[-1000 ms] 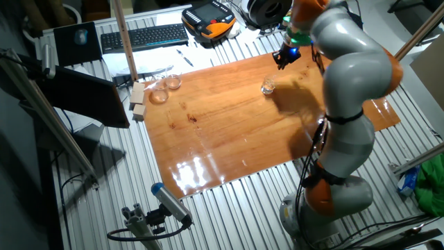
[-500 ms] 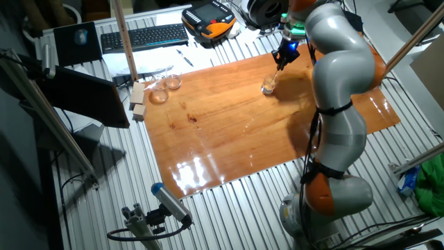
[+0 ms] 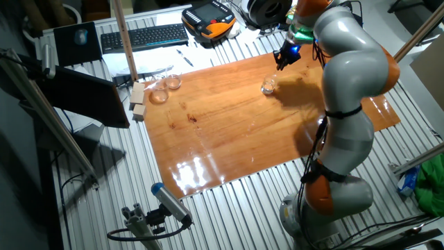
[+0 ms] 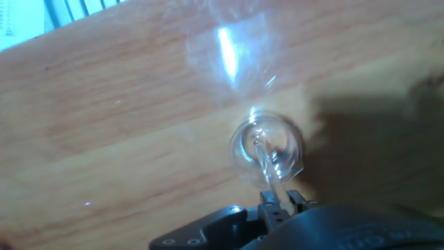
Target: Stir the beaker with a glass rod
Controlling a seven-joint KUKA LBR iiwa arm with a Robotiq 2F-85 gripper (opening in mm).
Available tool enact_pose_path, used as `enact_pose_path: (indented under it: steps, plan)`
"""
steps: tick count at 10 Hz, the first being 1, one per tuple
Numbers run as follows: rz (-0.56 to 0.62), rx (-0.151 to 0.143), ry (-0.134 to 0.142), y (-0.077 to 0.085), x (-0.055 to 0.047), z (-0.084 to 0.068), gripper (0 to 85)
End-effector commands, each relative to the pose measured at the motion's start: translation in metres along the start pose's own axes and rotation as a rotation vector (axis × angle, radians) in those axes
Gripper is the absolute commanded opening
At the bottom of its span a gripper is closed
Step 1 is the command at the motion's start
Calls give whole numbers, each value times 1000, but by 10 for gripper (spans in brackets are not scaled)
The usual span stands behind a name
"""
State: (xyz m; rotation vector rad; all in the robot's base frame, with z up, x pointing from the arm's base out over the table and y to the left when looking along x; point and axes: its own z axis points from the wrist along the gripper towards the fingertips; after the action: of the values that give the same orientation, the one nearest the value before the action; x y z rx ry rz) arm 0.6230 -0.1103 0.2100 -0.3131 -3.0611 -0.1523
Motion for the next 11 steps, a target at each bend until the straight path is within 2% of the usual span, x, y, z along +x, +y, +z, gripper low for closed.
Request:
enact_pose_path:
  steps: [1,2,3,5,6,7,8,11]
  plan:
    - [-60,28,-156,0,0,-1,0]
    - [-103,57,-130,0,0,-1,0]
    - [-137,84,-53,0,1,-3,0]
    - [-131,103,119,0,1,-3,0]
    - [-114,96,175,0,1,-2,0]
    - [-116,120,215,0,1,-2,0]
    - [-100,110,236,0,1,-2,0]
    - [18,5,208,1,1,0,0]
